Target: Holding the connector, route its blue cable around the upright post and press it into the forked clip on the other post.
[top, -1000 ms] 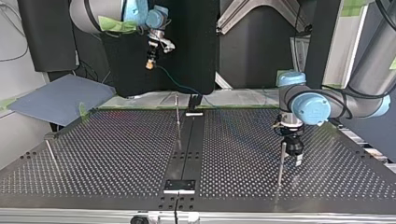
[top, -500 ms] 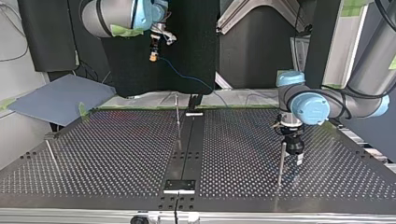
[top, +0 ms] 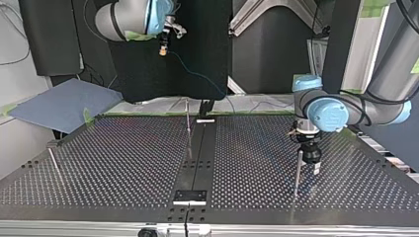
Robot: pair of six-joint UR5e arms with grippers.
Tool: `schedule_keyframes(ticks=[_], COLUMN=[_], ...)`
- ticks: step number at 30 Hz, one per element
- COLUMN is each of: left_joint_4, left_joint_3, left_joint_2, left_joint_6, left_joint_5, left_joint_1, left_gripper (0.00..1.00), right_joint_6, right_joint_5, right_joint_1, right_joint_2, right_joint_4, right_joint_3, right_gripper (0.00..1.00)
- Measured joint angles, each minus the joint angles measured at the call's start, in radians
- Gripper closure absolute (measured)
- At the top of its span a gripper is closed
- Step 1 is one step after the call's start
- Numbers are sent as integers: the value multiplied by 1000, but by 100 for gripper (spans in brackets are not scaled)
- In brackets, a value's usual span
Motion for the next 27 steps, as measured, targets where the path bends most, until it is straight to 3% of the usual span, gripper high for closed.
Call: schedule_keyframes(ticks=[6,13,27], left_joint_4=[0,0,0], left_joint_3=[0,0,0], left_joint_2=[0,0,0], left_joint_6=[0,0,0], left_joint_5=[-1,-2,-2], left_joint_1=[0,-1,-1], left_gripper=[0,0,0], right_joint_6=[-1,-2,-6], right_joint_5=[-3,-9,-16], right_joint_1=[-3,-6,-13], right_joint_2=[17,-38,-174], right_joint_4=[6,58,194], right_joint_3=[27,52,56], right_gripper=[100,100,100])
